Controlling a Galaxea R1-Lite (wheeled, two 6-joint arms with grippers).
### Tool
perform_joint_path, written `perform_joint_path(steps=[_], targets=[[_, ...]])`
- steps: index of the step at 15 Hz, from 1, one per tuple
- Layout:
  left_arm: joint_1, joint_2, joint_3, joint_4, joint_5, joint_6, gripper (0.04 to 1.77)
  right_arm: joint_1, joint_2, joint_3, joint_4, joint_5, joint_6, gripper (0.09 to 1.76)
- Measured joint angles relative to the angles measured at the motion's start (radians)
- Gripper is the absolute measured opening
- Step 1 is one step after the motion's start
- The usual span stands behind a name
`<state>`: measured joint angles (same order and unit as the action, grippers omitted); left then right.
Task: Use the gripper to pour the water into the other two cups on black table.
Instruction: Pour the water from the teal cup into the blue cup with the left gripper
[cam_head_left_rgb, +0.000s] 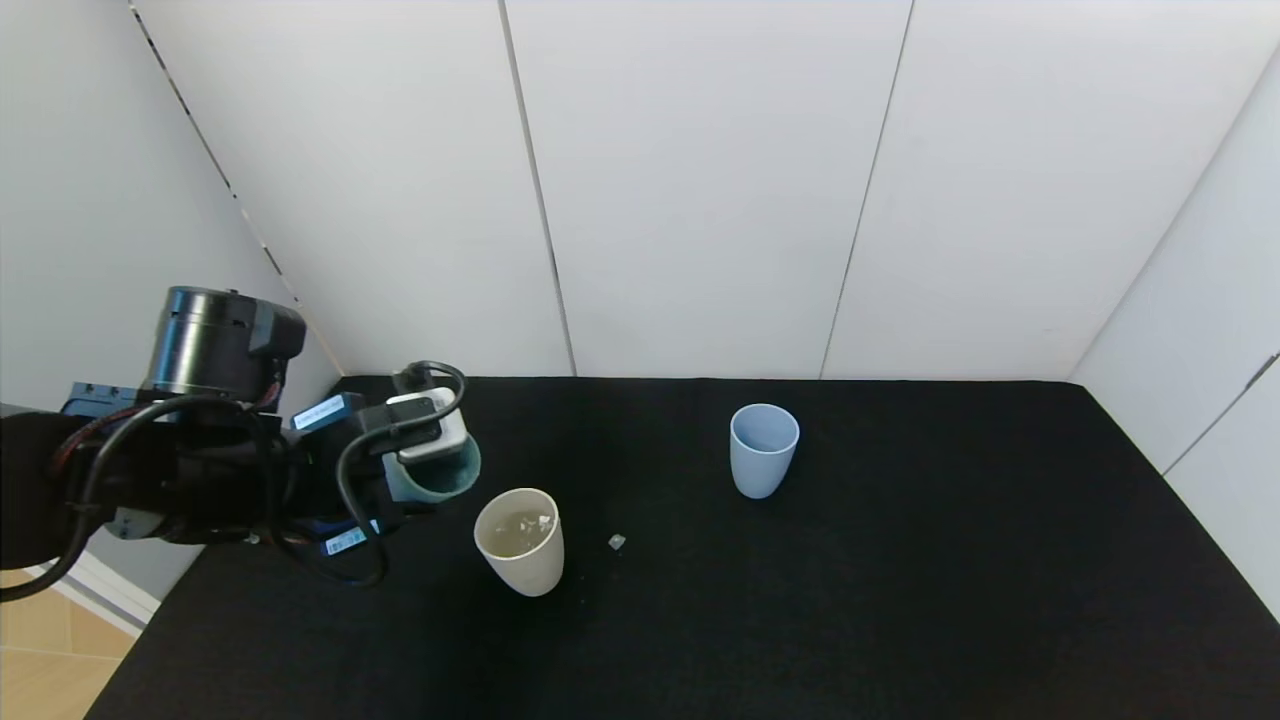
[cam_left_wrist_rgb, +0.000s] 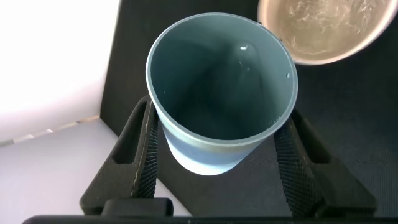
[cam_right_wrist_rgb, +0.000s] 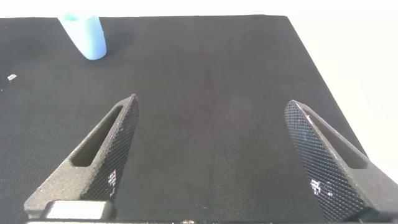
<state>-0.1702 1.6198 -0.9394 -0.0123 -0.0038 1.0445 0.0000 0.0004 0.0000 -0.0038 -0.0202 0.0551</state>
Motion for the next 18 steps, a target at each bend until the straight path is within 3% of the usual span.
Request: perform_joint_path(steps=[4, 9, 12, 18], targets=[[0.092, -0.036, -0.024, 0.007, -0.128, -0.109, 1.12, 0.000, 0.000, 0.000, 0.000, 0.000, 0.000, 1.71], [0.097, -0.061, -0.120, 0.010, -0.172, -0.236, 1.12, 0.000, 0.000, 0.000, 0.000, 0.000, 0.000, 1.71], [0.039, -0.058, -0.188, 0.010, -0.194, -0.339, 1.12, 0.000, 0.000, 0.000, 0.000, 0.000, 0.000, 1.71], [-0.170, 0.011, -0.324, -0.006, -0.179, -0.634, 1.12, 0.000, 0.000, 0.000, 0.000, 0.000, 0.000, 1.71]])
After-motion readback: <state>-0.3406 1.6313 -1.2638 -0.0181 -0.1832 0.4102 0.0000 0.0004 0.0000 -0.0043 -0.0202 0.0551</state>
